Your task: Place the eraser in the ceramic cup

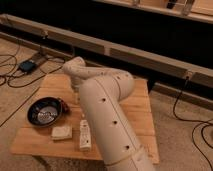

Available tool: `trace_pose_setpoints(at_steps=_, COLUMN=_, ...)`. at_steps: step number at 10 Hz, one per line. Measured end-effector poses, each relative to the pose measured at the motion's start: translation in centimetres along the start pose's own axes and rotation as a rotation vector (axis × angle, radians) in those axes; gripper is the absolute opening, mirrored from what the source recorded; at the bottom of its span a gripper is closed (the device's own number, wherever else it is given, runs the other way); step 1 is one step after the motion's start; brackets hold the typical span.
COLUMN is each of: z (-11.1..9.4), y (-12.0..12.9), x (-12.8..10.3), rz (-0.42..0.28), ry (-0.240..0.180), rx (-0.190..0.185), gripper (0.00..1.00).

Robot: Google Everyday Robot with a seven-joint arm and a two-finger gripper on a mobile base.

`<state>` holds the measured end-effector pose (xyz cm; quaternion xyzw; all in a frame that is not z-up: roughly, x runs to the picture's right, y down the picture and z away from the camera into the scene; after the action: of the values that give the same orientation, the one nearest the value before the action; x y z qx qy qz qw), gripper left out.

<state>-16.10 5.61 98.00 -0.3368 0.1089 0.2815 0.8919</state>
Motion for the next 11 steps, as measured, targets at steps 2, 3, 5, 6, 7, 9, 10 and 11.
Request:
trace_pose_setpoints(at_steps=2, z=0.0, y=-0.2, x=0.1, rz=0.006, ry=0.003, rx=-0.004, gripper=0.34)
trace_pose_setpoints(at_steps=3, z=0.0, y=-0.2, x=0.1, rz=0.008, ry=0.005, rx=-0.006, gripper=0.26)
trace_pose_setpoints(at_steps=5, z=-0.2, y=-0.2, x=0.0, rz=0.01, ry=0.004, rx=-0.012, gripper=0.05)
trace_pose_setpoints(at_steps=6, z=-0.6, y=-0.2, x=-0.2, rz=0.01, ry=-0.003, rx=-0.014, gripper=0.01)
trace_pose_setpoints(at_steps=7, z=-1.5, y=-0.4, x=-0.6, rz=0.015, ry=-0.02, rx=-0.019, gripper=0.0)
trace_pose_setpoints(at_steps=9, z=-3.5, y=-1.2, x=-1.5, rz=0.029, ry=-0.06, rx=-0.016, gripper=0.0)
trace_pose_setpoints(at_steps=10, z=-5.5, y=-2.3, x=-2.1, rz=0.042, ry=-0.099, rx=-0.009, gripper=0.0)
trace_pose_setpoints(at_steps=11, z=-7.0, y=-3.2, x=-2.6, rz=0.058, ry=-0.135, rx=-0.005, gripper=0.0)
